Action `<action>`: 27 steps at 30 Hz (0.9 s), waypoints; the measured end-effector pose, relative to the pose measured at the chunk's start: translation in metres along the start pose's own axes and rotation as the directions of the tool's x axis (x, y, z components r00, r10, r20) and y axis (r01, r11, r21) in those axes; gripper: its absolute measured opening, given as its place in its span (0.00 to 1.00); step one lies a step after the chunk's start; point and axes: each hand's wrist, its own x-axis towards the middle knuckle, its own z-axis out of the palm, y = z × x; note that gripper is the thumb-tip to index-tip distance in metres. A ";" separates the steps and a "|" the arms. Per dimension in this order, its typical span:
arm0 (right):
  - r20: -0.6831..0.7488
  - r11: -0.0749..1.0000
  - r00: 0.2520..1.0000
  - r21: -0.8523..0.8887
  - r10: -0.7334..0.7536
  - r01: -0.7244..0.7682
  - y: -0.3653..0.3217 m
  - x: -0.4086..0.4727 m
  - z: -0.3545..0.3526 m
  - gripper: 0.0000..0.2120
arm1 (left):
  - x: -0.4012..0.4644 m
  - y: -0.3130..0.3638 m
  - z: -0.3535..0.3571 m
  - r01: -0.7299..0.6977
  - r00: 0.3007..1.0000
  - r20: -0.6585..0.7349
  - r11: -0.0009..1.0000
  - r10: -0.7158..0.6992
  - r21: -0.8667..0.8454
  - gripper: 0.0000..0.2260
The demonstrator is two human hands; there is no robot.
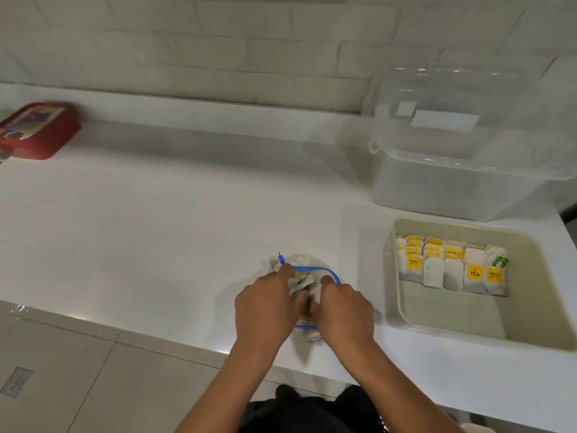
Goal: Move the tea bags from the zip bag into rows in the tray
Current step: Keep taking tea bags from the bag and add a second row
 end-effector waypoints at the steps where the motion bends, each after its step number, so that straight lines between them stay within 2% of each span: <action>1: 0.003 1.000 1.000 0.003 0.000 0.000 0.000 0.000 0.001 0.10 | 0.002 0.001 0.001 -0.020 1.000 -0.013 1.000 0.020 0.015 0.15; 5: -0.028 0.998 0.999 0.062 -0.015 0.017 0.002 0.000 0.002 0.10 | 0.007 -0.005 0.007 -0.049 0.998 -0.026 0.997 0.050 0.064 0.12; 8: -0.013 0.982 1.000 0.189 -0.009 0.012 0.006 0.000 -0.002 0.09 | 0.005 -0.008 0.009 -0.066 0.996 -0.065 0.997 0.068 0.043 0.11; 12: 0.003 0.883 1.000 0.469 -0.002 0.001 0.013 -0.001 -0.010 0.16 | 0.001 -0.014 0.006 -0.084 0.993 -0.097 0.970 0.063 -0.229 0.06; 16: 0.081 0.684 0.997 0.727 0.001 -0.060 0.019 -0.010 -0.029 0.11 | -0.004 -0.022 0.001 -0.092 0.996 -0.066 0.863 0.068 -0.497 0.04; 21: 0.198 0.392 0.980 0.904 -0.027 -0.171 0.023 -0.019 -0.047 0.06 | -0.010 -0.015 -0.016 -0.049 0.998 -0.066 0.743 0.006 -0.668 0.05; 27: 0.109 0.170 0.992 0.981 -0.068 -0.097 0.027 -0.022 -0.052 0.06 | -0.016 -0.001 -0.033 0.010 0.999 -0.016 0.606 -0.038 -0.796 0.07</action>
